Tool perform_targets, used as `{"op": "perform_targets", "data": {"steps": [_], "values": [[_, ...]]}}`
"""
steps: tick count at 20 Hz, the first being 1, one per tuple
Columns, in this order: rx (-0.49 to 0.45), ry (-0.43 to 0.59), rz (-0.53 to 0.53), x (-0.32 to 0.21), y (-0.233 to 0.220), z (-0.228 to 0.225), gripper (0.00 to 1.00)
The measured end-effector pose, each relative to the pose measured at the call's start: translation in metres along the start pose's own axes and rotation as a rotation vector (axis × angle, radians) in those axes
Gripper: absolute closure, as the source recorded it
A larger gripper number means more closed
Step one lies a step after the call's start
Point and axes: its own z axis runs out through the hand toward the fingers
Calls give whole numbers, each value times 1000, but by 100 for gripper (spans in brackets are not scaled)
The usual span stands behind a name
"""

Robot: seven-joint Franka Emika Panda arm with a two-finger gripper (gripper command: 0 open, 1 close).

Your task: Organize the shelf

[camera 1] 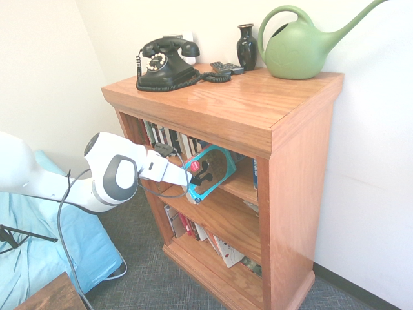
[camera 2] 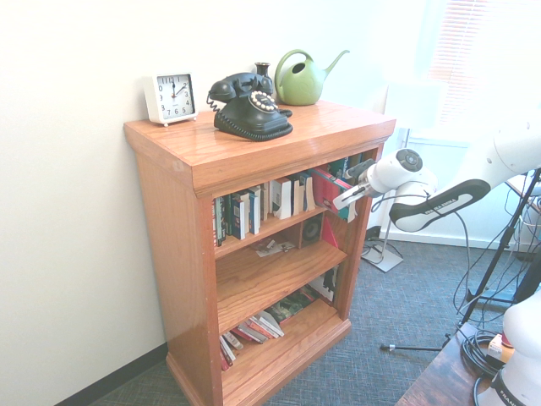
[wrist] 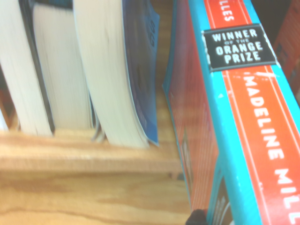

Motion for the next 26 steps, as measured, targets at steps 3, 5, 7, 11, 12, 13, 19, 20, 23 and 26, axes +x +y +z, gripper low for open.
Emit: {"op": "perform_targets", "data": {"steps": [3, 5, 7, 11, 12, 13, 19, 20, 23, 26], "values": [[16, -10, 15, 1, -8, 8, 100], [31, -11, 22, 5, -16, 12, 100], [43, -8, 25, 10, -23, 16, 100], [44, -8, 23, 18, -31, 26, 100], [44, -7, 22, 19, -33, 29, 100], [43, -8, 21, 20, -35, 32, 100], [31, -8, 10, 19, -52, 42, 0], [30, -8, 10, 19, -53, 43, 0], [30, -3, 6, 20, -53, 44, 0], [29, 1, 5, 22, -52, 44, 0]]}}
